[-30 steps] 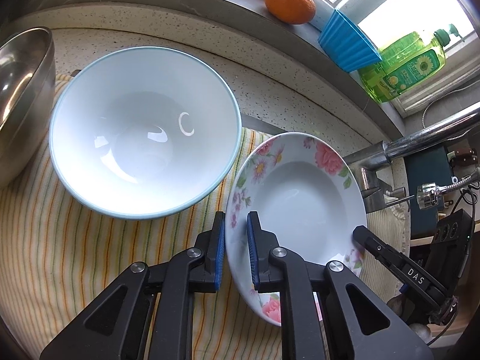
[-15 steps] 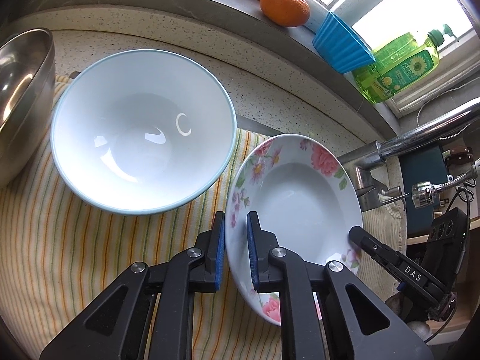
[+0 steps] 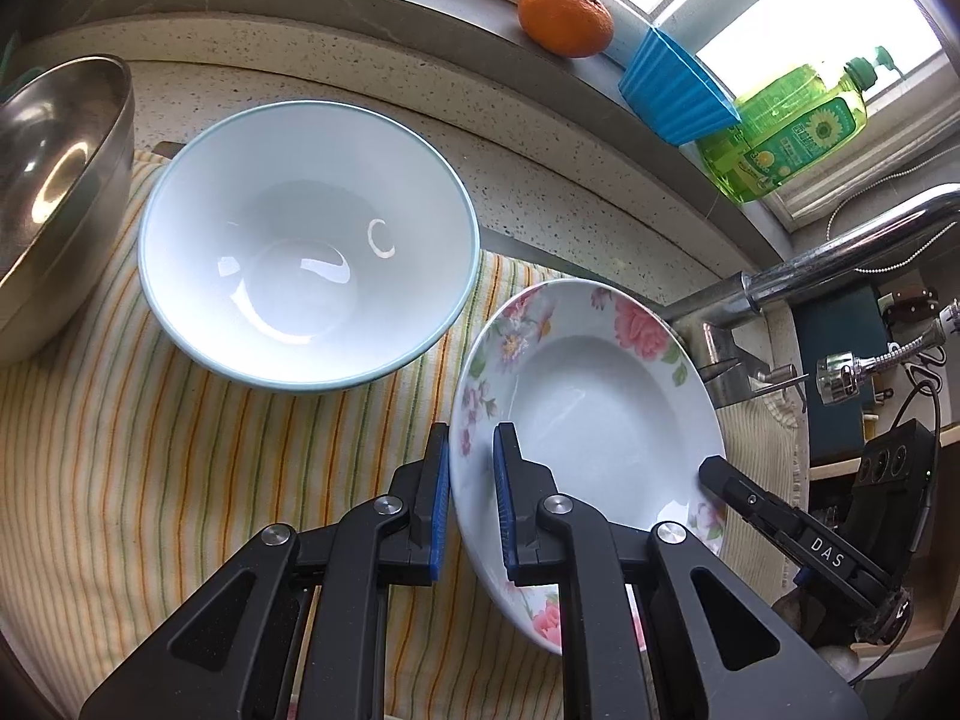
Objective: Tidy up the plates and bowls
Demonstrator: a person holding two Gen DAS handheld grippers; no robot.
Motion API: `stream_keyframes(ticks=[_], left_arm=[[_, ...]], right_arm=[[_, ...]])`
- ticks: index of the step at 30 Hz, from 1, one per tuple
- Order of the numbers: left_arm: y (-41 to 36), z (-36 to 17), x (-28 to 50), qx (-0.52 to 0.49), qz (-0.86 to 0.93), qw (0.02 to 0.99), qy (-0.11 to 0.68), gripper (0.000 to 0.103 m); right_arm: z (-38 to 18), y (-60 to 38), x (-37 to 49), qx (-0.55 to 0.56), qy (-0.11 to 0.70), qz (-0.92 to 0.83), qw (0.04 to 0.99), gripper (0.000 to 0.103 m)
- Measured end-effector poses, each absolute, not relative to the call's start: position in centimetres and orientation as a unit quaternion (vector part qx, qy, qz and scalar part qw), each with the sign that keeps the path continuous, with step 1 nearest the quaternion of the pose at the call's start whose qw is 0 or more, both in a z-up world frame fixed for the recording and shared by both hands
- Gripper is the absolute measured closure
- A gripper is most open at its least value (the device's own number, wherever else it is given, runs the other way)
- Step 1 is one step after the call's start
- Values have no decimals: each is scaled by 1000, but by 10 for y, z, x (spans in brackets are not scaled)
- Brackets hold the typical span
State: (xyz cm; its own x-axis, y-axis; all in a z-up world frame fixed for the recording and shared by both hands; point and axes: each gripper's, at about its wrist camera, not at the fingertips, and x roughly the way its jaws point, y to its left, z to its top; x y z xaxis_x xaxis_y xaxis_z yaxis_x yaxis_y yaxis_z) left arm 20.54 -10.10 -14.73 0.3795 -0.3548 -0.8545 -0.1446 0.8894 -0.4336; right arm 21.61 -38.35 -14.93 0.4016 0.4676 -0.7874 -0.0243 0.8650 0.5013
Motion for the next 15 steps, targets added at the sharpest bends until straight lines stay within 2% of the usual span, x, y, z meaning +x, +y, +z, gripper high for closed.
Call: stream_keyframes(ticks=[15], left_arm=[[-92,-138,187,-227,-70,802,548,91]], right_arm=[[-136,-374,189,211,519,155,814,93]])
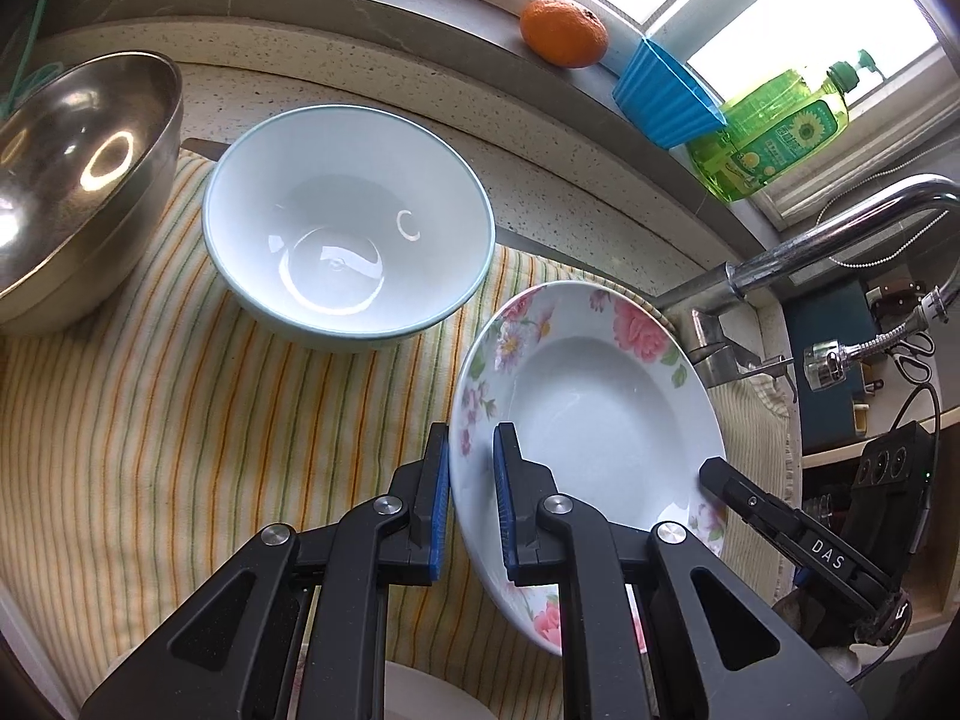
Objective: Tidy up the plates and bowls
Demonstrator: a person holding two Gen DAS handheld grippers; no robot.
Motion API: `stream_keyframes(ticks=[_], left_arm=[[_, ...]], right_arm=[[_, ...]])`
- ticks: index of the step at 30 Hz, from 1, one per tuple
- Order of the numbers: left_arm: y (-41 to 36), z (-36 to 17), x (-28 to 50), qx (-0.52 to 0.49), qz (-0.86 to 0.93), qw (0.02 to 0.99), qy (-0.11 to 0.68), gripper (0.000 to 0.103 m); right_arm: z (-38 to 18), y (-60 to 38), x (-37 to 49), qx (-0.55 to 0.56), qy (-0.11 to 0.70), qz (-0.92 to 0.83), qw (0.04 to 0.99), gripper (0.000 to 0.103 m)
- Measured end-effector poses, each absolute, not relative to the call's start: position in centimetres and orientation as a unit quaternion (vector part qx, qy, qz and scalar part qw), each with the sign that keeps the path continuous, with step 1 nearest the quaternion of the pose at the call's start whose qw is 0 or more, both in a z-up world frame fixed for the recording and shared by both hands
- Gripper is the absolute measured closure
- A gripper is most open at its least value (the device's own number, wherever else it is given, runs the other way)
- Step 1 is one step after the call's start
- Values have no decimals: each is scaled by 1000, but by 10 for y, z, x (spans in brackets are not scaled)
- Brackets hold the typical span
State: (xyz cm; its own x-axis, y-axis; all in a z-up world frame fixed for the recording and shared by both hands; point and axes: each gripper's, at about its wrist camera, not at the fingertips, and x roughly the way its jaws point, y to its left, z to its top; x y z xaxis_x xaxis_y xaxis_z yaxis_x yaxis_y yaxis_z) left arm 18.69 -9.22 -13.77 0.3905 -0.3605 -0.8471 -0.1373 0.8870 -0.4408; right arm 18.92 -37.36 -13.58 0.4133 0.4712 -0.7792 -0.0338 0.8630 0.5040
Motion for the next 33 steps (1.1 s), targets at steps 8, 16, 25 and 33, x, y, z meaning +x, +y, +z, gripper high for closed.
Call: stream_keyframes(ticks=[8,16,25,33], left_arm=[[-85,-130,169,-227,-70,805,543,91],[-72,-124,146,-226,-72,808,539,91],[-50,-119,121,-225,-68,809,538,91],[-23,-113,96,-225,-65,813,534,91]], right_arm=[[-127,-365,172,211,512,161,817,93],[-126,-356,150,213,513,163,815,93],[-121,-332,126,214,510,169,816,93],[-115,-302,103,204,505,178,820,93]])
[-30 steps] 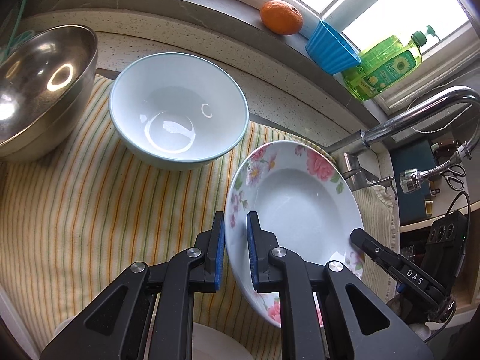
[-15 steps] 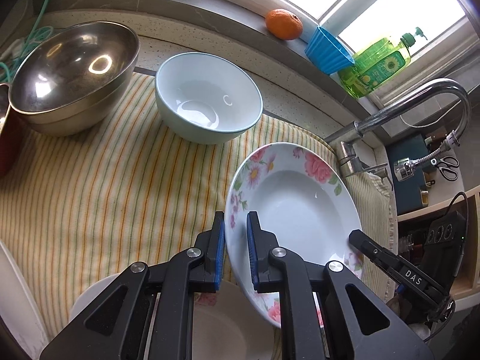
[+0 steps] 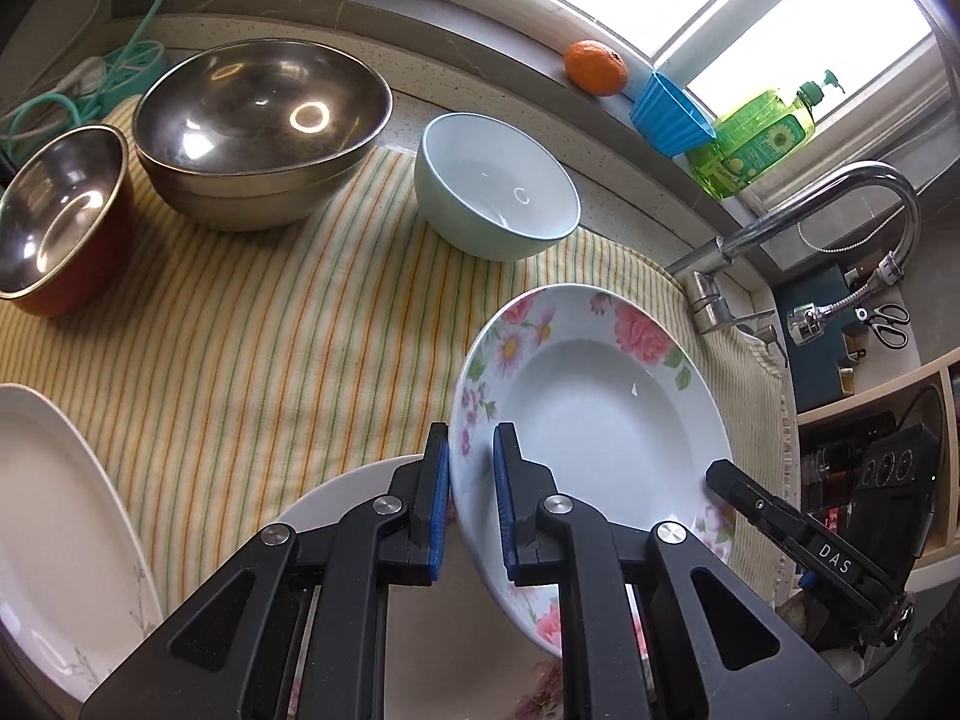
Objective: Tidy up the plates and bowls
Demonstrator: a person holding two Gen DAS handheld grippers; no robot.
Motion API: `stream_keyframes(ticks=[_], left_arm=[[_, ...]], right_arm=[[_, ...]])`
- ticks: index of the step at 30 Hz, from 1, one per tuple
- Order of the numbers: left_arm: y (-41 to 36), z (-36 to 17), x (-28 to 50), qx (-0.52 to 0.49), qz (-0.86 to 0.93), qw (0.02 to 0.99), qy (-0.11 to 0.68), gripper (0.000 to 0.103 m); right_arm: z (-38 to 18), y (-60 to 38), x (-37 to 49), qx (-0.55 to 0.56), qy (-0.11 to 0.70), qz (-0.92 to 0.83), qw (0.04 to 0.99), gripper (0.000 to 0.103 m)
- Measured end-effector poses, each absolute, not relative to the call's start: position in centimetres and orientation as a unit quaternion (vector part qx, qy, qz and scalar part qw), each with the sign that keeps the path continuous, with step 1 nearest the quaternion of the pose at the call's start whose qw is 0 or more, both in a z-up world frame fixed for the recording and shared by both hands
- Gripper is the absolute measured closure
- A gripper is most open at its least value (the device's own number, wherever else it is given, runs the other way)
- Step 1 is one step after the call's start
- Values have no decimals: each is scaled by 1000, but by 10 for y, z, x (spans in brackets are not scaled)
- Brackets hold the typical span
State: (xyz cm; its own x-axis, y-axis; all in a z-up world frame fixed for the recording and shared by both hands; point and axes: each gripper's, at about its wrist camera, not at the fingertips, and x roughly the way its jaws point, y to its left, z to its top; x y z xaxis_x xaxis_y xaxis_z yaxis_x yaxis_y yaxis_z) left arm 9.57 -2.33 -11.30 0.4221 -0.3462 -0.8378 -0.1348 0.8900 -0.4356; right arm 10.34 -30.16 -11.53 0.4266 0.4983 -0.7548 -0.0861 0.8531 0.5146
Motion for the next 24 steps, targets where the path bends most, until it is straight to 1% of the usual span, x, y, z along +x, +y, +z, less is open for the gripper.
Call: stream_keyframes(ticks=[11,24], left_arm=[[2,-117,63,-226,-62,809,538,91],[12,-128,33,-218,-67,802,552,91]], right_arm=[[-123,-275,73,201,514,184,813,93],[-135,-265,39,201,523,180,809,93]])
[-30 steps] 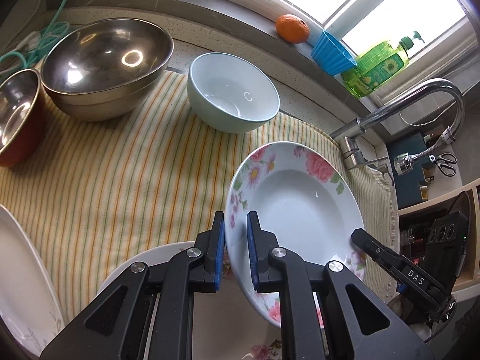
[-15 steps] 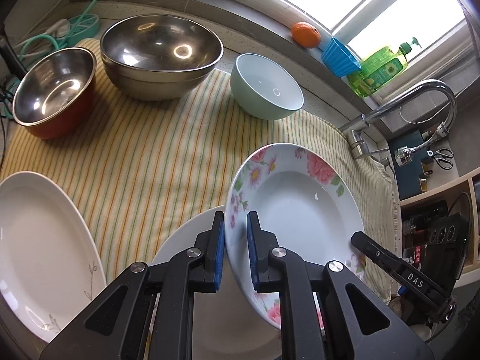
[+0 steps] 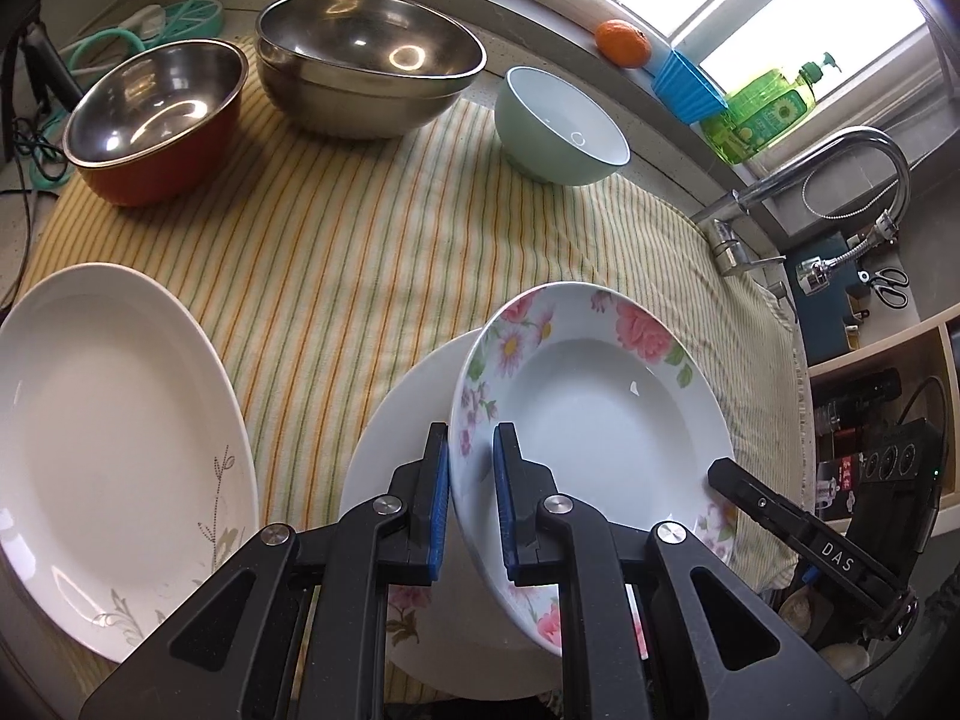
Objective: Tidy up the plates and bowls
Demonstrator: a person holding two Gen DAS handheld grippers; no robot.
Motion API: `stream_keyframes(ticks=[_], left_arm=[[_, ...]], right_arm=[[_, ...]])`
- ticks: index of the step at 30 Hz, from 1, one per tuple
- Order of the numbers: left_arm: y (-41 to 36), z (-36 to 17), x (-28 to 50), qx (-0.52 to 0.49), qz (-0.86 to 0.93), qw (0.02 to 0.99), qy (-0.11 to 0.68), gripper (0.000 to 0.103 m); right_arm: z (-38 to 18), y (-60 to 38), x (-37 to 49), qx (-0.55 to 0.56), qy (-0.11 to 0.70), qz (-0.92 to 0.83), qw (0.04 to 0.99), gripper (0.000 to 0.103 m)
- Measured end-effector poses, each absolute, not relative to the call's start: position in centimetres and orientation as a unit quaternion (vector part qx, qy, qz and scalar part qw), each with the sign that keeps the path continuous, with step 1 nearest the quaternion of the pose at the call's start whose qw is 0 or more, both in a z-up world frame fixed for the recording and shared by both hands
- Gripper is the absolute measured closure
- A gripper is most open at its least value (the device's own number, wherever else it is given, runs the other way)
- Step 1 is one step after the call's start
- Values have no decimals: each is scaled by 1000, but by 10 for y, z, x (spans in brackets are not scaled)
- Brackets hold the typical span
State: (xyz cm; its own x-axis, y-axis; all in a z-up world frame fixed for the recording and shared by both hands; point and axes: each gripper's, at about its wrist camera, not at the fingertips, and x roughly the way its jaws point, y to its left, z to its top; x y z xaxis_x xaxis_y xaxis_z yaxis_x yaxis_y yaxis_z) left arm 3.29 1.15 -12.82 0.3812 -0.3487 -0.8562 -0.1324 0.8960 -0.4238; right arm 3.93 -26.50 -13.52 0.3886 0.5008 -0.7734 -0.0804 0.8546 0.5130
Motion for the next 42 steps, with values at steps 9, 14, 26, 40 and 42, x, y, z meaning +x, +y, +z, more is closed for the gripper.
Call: stream_keyframes(ticks=[9,14,26,40,42], left_arm=[[17,-134,18,-215,-68,800,557,91],[22,-137,12,-218,-64,797,560,91],[26,-141,7,-211,-63,799,560,91],[23,-144,7,-198,-74,803,556,91],[22,-144,7,-195,-76,805,555,91]], right_arm=[[-140,-259,25,194,526,178,809,93],[-142,-255,21,190,527,179,809,93],[-148,-246,18,182,528,184,809,93],[-154,-242,19,154,529,178,815,92],[-153,-241,20,148,527,178,818,92]])
